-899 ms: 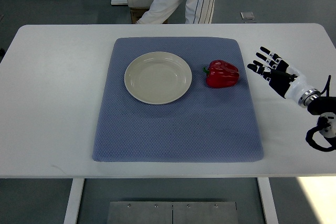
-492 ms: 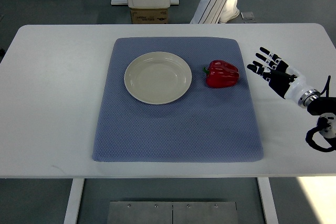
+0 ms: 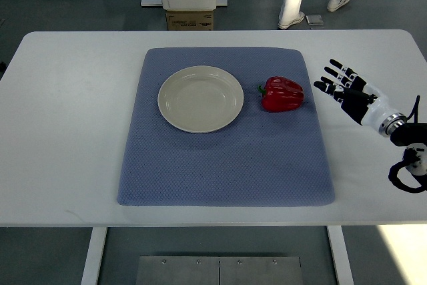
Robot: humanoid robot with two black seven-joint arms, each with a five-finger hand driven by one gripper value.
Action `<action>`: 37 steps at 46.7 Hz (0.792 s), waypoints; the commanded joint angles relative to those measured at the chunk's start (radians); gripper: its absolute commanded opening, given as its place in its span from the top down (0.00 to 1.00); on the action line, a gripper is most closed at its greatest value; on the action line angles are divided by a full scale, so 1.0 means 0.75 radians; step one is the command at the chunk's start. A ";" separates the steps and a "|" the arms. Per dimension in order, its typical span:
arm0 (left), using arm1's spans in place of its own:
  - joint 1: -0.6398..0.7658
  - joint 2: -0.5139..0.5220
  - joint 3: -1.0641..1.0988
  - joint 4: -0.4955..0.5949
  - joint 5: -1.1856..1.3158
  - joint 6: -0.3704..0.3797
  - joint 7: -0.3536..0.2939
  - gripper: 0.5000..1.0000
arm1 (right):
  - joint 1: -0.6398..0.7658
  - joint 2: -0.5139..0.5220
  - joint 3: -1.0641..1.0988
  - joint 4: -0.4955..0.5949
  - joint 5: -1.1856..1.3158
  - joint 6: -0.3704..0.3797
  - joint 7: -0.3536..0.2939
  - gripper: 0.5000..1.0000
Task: Place red pepper on plate with right hand
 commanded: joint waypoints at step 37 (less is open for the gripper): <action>0.000 0.000 0.000 0.000 0.000 0.000 0.000 0.00 | 0.063 0.069 0.014 -0.087 0.002 0.014 0.002 0.00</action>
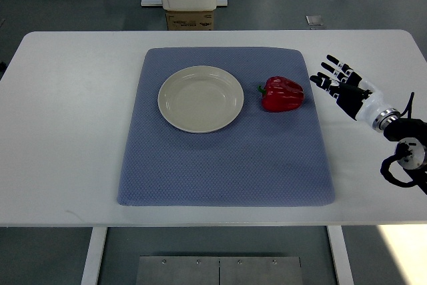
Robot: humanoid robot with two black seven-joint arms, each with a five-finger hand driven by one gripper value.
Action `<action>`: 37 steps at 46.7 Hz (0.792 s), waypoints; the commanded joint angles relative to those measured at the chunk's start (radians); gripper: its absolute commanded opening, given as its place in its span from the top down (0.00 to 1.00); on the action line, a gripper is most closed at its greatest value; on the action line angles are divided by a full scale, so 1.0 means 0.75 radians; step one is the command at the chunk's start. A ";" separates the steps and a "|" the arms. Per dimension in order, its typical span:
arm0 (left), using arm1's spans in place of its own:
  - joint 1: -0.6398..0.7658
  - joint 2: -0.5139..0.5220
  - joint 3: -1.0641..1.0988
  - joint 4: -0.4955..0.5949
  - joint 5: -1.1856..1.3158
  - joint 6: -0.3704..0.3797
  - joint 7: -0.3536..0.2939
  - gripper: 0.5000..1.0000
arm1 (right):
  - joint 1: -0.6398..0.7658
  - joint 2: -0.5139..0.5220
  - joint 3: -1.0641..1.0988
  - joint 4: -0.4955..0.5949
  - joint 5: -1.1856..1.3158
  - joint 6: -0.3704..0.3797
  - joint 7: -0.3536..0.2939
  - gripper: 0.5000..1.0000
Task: Place red pepper on plate with right hand
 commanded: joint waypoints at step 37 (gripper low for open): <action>0.000 0.000 0.000 0.000 0.000 0.000 0.000 0.00 | 0.077 -0.012 0.012 -0.104 0.000 0.005 0.084 0.00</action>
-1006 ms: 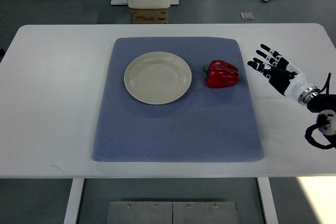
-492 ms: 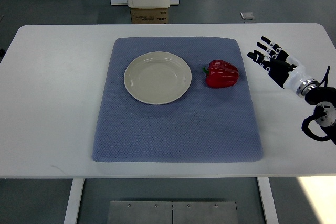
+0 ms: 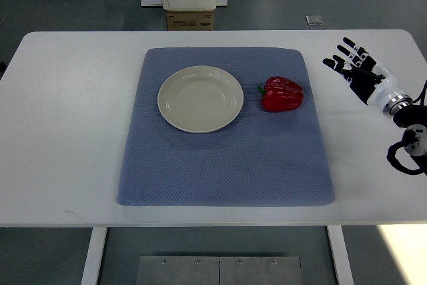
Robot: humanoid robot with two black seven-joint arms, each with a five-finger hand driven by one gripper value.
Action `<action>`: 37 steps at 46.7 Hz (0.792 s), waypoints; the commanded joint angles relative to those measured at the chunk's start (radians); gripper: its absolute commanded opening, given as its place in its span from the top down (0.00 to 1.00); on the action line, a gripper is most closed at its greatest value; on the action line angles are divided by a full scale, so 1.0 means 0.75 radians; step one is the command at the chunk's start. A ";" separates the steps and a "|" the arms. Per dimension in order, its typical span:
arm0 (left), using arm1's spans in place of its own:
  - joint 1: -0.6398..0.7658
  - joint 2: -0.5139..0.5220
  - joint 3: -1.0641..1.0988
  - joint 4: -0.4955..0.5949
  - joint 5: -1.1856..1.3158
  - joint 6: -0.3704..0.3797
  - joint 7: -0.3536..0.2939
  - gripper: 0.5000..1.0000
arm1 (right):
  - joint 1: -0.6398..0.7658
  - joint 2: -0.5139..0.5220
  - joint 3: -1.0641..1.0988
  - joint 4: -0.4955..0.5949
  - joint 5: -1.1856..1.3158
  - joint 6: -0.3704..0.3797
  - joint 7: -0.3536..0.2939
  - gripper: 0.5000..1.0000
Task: Place red pepper on plate with right hand
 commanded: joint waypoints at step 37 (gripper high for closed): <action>0.000 0.000 0.000 0.000 0.000 0.000 0.002 0.00 | 0.113 -0.070 -0.193 0.085 -0.582 0.004 0.204 0.00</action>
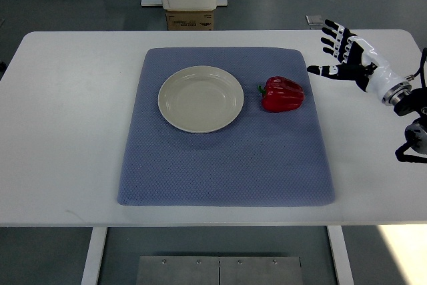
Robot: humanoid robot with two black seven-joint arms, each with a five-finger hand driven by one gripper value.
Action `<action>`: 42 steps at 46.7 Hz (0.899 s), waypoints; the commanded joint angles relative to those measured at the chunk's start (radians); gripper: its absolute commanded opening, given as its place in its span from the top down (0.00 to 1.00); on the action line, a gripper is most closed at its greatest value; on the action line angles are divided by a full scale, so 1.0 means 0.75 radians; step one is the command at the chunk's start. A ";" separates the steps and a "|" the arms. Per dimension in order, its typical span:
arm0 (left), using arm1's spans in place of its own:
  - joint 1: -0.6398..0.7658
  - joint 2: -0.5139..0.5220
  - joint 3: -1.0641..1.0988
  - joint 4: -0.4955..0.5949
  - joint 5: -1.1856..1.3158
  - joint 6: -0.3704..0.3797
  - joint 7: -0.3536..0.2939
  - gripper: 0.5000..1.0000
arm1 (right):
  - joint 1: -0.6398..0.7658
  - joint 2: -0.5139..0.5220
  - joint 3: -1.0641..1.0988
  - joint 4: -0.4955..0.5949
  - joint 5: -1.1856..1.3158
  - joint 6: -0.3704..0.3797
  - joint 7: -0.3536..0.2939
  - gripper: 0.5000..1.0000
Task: Place red pepper on plate with right hand
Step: 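Reach the right hand down over the red pepper and close fingers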
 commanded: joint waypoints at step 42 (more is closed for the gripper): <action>0.000 0.000 0.000 0.000 0.000 0.000 0.000 0.00 | 0.375 0.174 -0.815 -0.154 -0.143 -0.296 0.072 0.01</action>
